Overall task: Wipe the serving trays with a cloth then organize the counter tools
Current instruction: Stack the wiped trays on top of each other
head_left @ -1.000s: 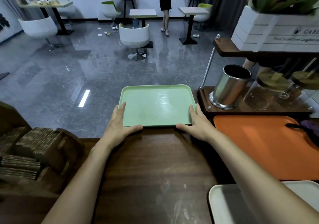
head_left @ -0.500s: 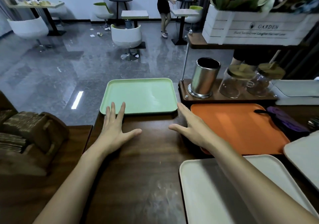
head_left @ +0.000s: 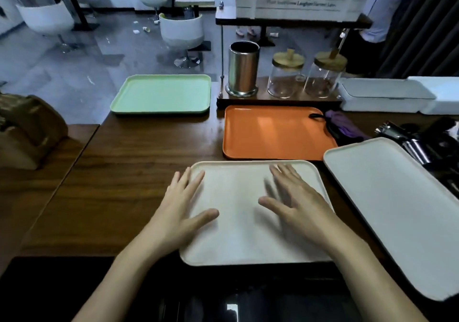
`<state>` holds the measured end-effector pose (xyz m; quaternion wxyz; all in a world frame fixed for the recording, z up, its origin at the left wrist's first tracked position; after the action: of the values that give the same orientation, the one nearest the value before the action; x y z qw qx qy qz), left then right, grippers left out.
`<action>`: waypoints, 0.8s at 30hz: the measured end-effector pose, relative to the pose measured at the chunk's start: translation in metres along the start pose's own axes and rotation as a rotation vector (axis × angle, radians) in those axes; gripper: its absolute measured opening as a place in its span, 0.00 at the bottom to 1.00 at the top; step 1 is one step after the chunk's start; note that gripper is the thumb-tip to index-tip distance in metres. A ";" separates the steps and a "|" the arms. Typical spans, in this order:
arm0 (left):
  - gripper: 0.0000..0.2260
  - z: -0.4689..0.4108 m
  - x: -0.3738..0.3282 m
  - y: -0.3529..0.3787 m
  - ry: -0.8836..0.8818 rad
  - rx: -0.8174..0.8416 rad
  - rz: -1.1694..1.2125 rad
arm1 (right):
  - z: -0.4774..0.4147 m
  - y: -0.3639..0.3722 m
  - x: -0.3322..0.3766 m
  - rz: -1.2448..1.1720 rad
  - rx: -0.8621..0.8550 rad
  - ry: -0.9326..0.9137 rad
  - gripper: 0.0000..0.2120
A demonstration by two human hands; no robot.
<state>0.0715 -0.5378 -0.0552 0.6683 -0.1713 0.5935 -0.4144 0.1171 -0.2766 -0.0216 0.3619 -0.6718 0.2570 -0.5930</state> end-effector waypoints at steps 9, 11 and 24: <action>0.48 0.052 0.006 0.035 -0.072 0.010 -0.023 | 0.082 -0.006 -0.051 0.055 0.029 0.127 0.44; 0.52 0.057 0.008 0.036 -0.132 0.023 -0.036 | 0.087 -0.004 -0.054 0.051 0.038 0.154 0.45; 0.62 0.062 -0.006 0.029 -0.100 -0.027 -0.084 | 0.095 0.001 -0.070 0.028 0.136 0.213 0.62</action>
<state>0.1403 -0.5326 -0.0573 0.6767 -0.2257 0.5571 -0.4251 0.1991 -0.2060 -0.0688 0.3856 -0.5750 0.2626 -0.6721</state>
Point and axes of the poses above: each hand's wrist, its own z-axis away from the middle knuckle, its own y-axis out of the palm, x = y × z, the point moved 5 cm from there along -z, towards the middle knuckle, and after that the axes turned 10 degrees about -y, right-handed, at the moved point
